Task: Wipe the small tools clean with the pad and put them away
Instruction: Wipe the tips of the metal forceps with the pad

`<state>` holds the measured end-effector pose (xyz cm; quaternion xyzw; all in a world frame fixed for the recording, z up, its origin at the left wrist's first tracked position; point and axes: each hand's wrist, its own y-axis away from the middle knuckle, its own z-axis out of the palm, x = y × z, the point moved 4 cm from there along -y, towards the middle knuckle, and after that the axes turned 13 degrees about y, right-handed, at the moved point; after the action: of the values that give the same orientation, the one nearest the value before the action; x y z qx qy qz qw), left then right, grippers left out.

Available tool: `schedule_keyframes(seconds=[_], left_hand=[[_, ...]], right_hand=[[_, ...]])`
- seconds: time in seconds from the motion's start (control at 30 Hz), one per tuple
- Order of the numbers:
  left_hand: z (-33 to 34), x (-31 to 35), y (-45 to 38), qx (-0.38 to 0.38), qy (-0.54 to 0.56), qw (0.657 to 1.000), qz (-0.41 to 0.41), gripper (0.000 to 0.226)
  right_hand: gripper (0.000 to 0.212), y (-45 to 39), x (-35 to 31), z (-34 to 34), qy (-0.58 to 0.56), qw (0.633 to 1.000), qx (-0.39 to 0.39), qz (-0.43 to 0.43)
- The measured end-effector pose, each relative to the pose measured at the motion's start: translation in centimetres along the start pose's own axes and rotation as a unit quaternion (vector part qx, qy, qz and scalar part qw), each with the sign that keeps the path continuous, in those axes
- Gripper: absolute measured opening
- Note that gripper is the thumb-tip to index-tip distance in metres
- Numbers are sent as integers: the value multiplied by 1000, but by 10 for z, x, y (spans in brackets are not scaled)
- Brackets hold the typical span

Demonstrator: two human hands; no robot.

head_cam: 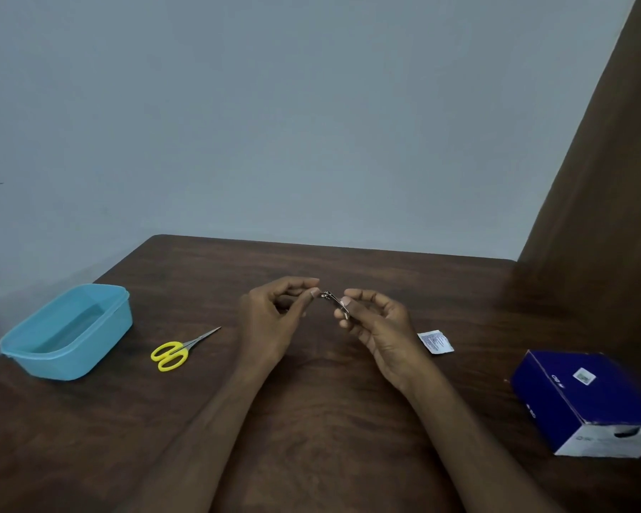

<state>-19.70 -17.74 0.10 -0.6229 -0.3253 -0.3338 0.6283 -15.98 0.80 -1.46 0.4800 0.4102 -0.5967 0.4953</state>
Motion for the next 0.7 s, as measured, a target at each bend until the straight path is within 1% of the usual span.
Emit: schedule_keyframes(seconds=[0.13,0.27,0.33,0.4,0.53,0.7], left_hand=[[-2,7,2,-1,-15,998,57,17],[-5,9,4,14,-5,998,66,18],[-4,10,6,16,-6,998,63,18],[-2,10,8,8,-7,999,42,17],[3,7,11,-30,-13,999,-16,18],[7,4,12,-76,-8,996,-46,20]], right_hand=[[19,4,2,8,-22,996,-70,42],[24,8,-1,12,-86,989,-98,63],[25,10,-2,13,-101,989,-95,60],[26,11,-2,15,-102,990,-84,51],[27,10,0,13,-73,996,-46,33],[25,7,1,10,-38,999,-22,21]])
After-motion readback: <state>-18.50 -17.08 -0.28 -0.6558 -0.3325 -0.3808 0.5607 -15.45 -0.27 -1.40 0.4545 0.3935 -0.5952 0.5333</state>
